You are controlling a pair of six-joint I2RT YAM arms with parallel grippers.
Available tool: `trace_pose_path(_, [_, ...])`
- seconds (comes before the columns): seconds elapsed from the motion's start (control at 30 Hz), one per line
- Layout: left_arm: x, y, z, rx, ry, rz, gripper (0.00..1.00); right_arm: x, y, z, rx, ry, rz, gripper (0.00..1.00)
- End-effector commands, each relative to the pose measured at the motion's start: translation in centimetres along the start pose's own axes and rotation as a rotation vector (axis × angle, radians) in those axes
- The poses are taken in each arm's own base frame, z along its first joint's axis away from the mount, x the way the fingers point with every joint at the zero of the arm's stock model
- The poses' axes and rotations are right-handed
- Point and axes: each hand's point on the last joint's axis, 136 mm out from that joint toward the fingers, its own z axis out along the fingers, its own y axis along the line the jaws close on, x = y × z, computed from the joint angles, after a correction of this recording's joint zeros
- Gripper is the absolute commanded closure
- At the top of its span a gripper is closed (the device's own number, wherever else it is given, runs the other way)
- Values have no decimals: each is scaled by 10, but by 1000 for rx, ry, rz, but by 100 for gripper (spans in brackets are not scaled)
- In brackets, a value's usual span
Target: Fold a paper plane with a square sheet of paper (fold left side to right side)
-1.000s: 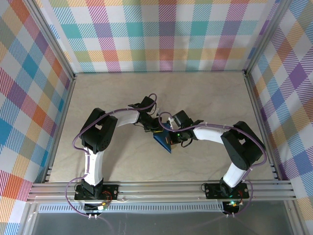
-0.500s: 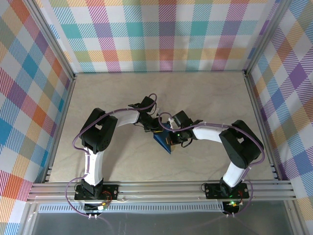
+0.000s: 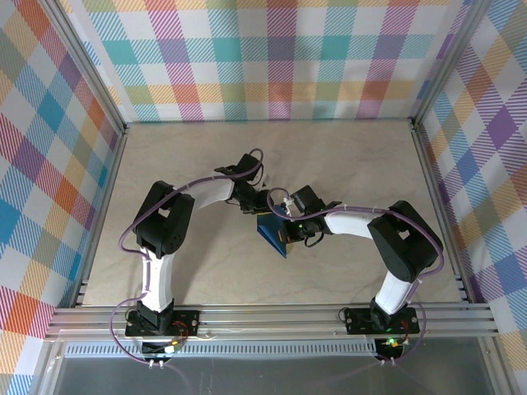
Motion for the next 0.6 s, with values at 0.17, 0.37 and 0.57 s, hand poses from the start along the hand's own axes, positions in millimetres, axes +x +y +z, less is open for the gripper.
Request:
trace_pose_path(0.17, [11, -18, -55, 141, -154, 83, 84, 41, -31, 17, 103, 129, 57, 100])
trace_pose_path(0.37, [45, -30, -58, 297, -198, 55, 81, 39, -33, 17, 120, 136, 46, 100])
trace_pose_path(0.57, [59, -47, -37, 338, -150, 70, 81, 37, -34, 16, 131, 138, 39, 100])
